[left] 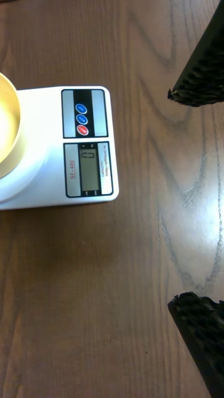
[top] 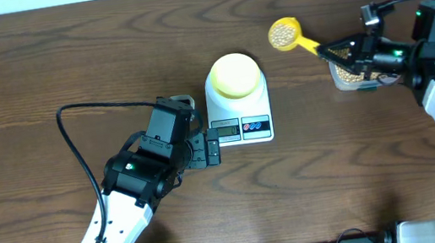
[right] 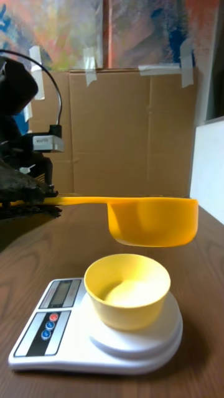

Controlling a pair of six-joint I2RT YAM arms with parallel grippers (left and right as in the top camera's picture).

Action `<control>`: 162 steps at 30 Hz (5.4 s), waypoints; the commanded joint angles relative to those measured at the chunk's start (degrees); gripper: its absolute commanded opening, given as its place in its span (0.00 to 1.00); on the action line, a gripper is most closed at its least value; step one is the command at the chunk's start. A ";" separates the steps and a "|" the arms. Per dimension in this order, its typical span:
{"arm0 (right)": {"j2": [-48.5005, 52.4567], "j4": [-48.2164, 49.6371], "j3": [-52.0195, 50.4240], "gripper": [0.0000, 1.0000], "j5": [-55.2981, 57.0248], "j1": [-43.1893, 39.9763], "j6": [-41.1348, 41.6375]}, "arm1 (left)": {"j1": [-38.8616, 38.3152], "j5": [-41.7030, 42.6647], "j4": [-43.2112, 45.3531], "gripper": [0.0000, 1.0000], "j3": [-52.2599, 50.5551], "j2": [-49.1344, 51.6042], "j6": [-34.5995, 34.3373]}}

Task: Scoop item into bowl and weigh 50g on scale
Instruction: 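Lift the filled scoop and carry it over the yellow bowl, then tip the scoop with the right gripper to pour soybeans into bowl, then carry the empty scoop back to the soybean tub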

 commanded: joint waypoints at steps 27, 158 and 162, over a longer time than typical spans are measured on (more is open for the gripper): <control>0.39 4.81 0.00 0.01 23.04 16.61 -9.16 | 0.28 -0.72 -0.04 0.98 0.09 0.02 0.55; -18.84 -19.98 0.00 0.01 64.04 4.11 -35.36 | 0.28 -0.72 -0.04 0.98 0.09 0.02 0.57; -16.72 -28.17 0.00 0.01 73.46 3.74 -37.59 | 0.28 -0.72 -0.04 0.98 0.07 0.02 0.55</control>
